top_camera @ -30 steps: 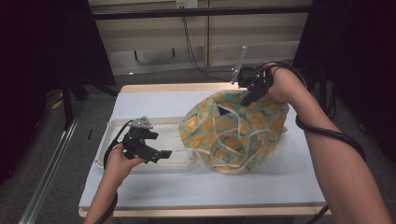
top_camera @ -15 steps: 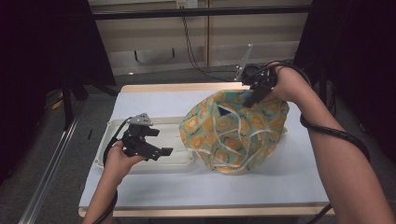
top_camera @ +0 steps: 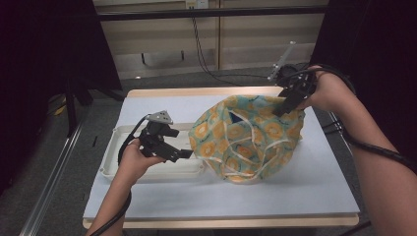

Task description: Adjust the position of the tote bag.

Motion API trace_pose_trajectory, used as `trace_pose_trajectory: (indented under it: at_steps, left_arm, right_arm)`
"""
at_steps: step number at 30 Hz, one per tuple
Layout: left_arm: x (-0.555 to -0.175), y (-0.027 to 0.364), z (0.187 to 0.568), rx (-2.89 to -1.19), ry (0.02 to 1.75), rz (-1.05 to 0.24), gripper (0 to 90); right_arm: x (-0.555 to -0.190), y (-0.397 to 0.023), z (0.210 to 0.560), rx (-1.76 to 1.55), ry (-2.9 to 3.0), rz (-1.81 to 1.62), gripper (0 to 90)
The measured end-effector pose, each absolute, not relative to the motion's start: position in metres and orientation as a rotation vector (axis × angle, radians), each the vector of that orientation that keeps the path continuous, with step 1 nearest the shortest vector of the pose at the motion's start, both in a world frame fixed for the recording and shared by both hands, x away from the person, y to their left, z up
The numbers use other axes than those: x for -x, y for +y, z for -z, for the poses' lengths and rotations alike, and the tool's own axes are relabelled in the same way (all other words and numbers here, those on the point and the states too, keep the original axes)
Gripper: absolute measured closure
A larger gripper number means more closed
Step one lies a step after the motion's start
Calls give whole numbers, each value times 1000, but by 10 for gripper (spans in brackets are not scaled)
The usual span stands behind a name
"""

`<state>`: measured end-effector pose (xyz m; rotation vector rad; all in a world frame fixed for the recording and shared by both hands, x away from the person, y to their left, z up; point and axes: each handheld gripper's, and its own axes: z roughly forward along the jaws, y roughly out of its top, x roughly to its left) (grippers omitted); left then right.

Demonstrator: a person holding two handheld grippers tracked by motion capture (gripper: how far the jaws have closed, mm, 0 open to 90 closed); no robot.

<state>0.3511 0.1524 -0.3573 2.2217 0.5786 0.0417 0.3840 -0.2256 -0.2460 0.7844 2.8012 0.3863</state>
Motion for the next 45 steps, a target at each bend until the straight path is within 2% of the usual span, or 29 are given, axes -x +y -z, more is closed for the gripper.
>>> trace_pose_trajectory:
  at_steps: [6,8,10,14,19,21,24,29,38,39,41,43,45]
  left_arm:
    - [-358,143,351,-2251,567,-75,163]
    - [-362,141,349,-2247,557,-45,221]
    - [-364,138,347,-2259,536,-52,278]
    - [-369,133,340,-2287,486,-32,452]
    - [-375,125,330,-2340,462,-53,749]
    - [-376,122,326,-2348,472,-69,836]
    - [-377,120,321,-2326,484,-73,900]
    - [-384,122,309,-2353,473,-97,900]
    - [-391,125,294,-2308,477,-99,896]
    - [-389,122,293,-2298,482,-99,804]
    - [-387,117,293,-2287,496,-83,507]
    - [-383,113,293,-2244,506,-100,436]
    - [-382,110,292,-2216,533,-82,243]
  right_arm:
    - [-374,-235,246,-851,2765,-362,364]
    - [-372,-238,245,-874,2741,-345,356]
    - [-371,-243,242,-972,2720,-329,395]
    - [-370,-248,240,-1007,2729,-334,526]
    - [-370,-253,237,-1049,2727,-374,749]
    - [-371,-257,236,-1094,2747,-410,817]
    - [-371,-263,233,-1150,2744,-421,873]
    - [-369,-276,228,-1199,2764,-468,886]
    - [-367,-292,223,-1281,2750,-538,893]
    - [-368,-292,224,-1279,2749,-539,893]
    - [-367,-291,225,-1264,2757,-536,893]
    - [-366,-290,225,-1275,2756,-537,894]
    - [-365,-289,226,-1262,2755,-539,894]
